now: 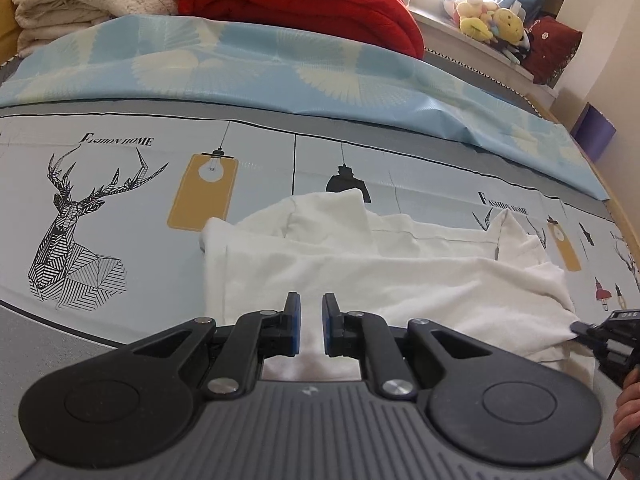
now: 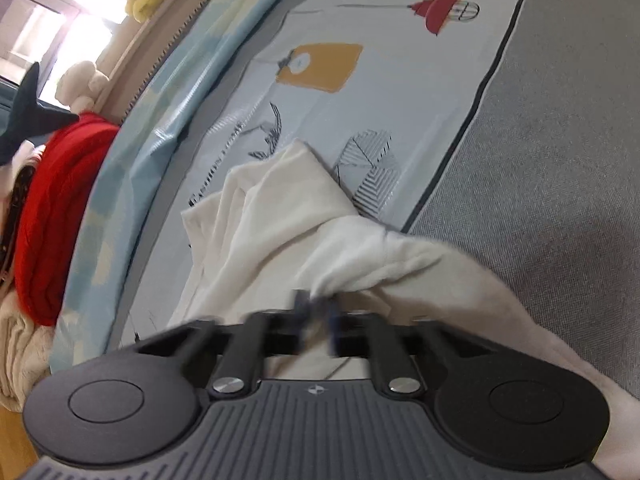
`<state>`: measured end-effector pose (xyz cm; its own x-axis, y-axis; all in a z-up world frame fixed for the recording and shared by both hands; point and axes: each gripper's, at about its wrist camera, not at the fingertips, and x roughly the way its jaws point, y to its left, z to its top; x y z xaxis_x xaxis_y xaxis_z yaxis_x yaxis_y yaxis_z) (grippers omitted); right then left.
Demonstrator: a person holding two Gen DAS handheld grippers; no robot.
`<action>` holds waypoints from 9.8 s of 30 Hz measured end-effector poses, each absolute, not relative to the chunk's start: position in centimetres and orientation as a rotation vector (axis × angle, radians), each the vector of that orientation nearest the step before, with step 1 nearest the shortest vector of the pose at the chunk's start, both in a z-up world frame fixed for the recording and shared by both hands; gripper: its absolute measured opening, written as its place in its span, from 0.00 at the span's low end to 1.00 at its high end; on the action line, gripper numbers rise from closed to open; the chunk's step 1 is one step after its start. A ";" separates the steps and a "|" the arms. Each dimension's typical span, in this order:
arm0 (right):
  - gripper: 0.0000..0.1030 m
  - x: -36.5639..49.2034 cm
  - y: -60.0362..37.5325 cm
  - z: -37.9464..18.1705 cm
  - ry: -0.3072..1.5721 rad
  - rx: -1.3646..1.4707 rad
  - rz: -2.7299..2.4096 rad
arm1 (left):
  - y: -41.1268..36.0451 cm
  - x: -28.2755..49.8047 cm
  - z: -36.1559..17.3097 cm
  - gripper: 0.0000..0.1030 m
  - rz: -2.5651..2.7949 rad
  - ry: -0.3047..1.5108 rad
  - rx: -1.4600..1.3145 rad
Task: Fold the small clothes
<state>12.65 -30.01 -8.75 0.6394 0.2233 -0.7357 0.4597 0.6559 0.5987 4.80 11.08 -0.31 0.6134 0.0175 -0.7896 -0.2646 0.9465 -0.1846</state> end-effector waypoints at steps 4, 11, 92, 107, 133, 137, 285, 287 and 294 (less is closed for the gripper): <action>0.02 11.8 -30.5 -6.9 0.882 0.836 -0.219 | 10.9 4.9 -0.2 0.12 0.152 0.897 -0.288; 0.15 11.9 -30.5 -9.3 1.076 0.755 -0.304 | 10.9 5.6 -3.1 0.12 0.171 1.002 -0.255; 0.11 18.2 -26.0 -3.4 0.822 0.038 0.192 | 14.9 4.3 -3.0 0.27 0.107 0.983 -0.380; 0.41 13.4 -35.2 -8.9 0.978 0.285 -0.026 | 12.7 3.3 -4.8 0.25 0.167 1.108 -0.179; 0.40 -15.3 -37.7 -2.0 0.907 0.146 0.038 | 3.6 -29.3 -0.2 0.38 0.206 0.949 -0.055; 0.40 -15.5 -37.6 -3.3 0.951 0.135 0.008 | 4.8 -28.7 -0.9 0.38 0.255 0.978 -0.101; 0.37 3.2 -30.7 -6.0 0.829 0.012 0.258 | 14.1 -9.1 -1.9 0.35 0.163 0.991 -0.208; 0.15 3.3 -30.6 -5.9 0.821 0.000 0.246 | 14.1 -9.0 -2.0 0.27 0.163 0.998 -0.198; 0.05 2.9 -30.3 -5.5 0.780 -0.014 0.245 | 14.0 -9.0 -1.2 0.12 0.173 0.951 -0.154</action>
<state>2.90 -30.28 -5.55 0.6843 0.2136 -0.6972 -0.2240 0.9715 0.0778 -9.01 13.98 -1.18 0.5692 0.0798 -0.8183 -0.2144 0.9752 -0.0541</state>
